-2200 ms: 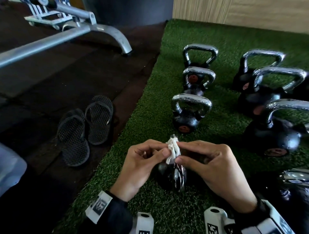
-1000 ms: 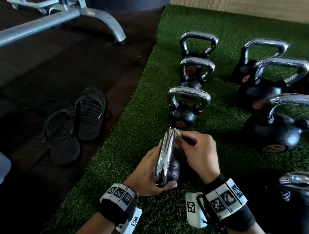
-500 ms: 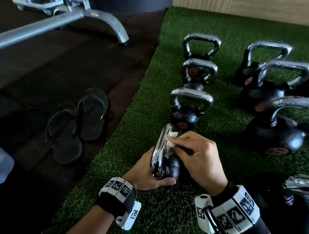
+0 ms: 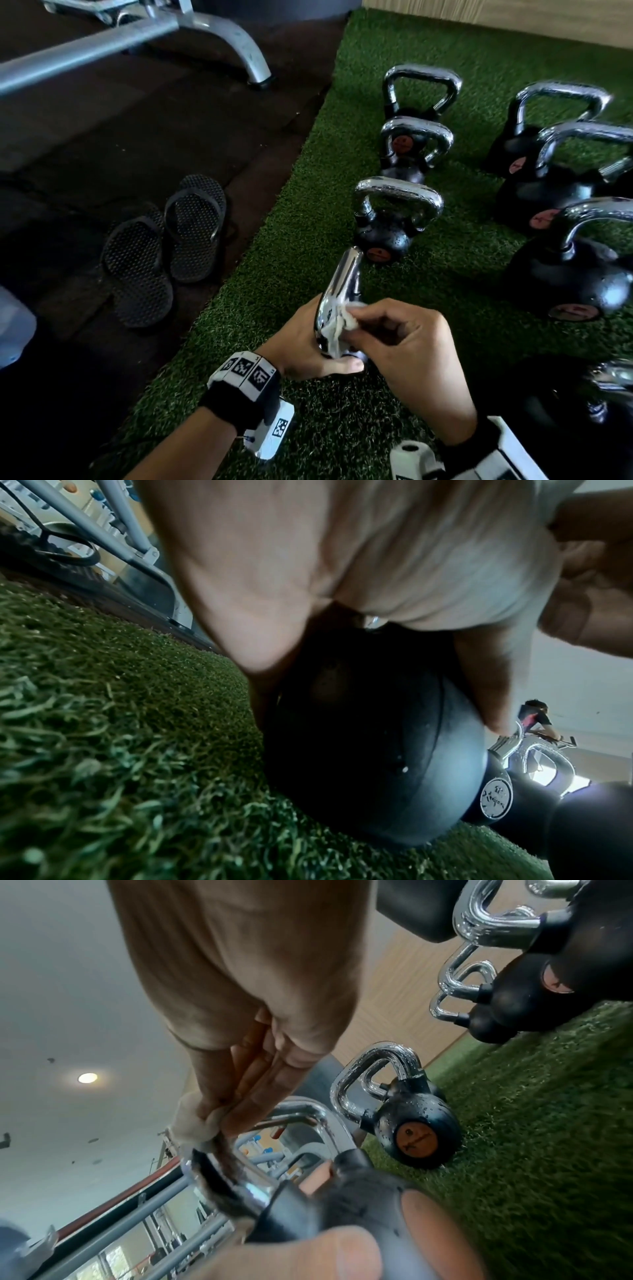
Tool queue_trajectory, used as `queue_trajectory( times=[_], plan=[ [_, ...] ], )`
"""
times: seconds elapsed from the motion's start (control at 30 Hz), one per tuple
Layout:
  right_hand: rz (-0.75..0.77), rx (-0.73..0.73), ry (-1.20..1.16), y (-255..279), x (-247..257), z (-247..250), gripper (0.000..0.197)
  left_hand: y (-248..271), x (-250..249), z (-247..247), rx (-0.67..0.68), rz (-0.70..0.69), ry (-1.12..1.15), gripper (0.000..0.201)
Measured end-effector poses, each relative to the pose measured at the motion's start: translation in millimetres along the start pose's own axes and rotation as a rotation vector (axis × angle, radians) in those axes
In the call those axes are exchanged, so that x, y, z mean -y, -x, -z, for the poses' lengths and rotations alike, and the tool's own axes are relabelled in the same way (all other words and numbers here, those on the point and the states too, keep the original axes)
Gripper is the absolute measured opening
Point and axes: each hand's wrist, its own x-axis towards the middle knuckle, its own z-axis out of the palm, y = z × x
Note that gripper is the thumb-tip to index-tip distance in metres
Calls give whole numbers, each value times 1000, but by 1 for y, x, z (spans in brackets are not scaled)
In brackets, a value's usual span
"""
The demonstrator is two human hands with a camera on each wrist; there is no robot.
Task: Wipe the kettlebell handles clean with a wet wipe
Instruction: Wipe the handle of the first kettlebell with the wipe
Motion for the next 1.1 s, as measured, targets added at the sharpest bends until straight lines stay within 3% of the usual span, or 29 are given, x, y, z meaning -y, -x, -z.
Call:
queue_trajectory(
  times=[0.07,0.13,0.23,0.33,0.5,0.67,0.77,0.87,1.0,1.1],
  plan=[
    [-49,44,-39,8,0,-4,20,3,-3,3,-53,34,3,30],
    [-69,45,-73,10,1,-4,18,4,-12,6,-34,-13,-32,24],
    [-66,3,-57,14,0,-4,22,3,-17,7,-14,-33,-87,28],
    [-26,2,116,21,-5,-7,16,3,-23,9,-21,-21,-43,30],
    [-5,153,220,15,-11,2,18,5,-30,11,9,-57,28,60],
    [-135,397,288,0,-10,12,11,7,-30,10,48,-97,-52,95],
    [-157,496,203,3,-5,12,12,11,-25,6,48,-108,-89,110],
    [-170,579,114,-2,-3,13,20,13,-19,6,50,-123,-74,110],
    [-144,592,209,-11,-6,9,29,13,-19,6,46,-117,-17,109],
    [-198,649,51,-12,-8,9,27,13,-16,4,48,-127,-11,106]
  ],
)
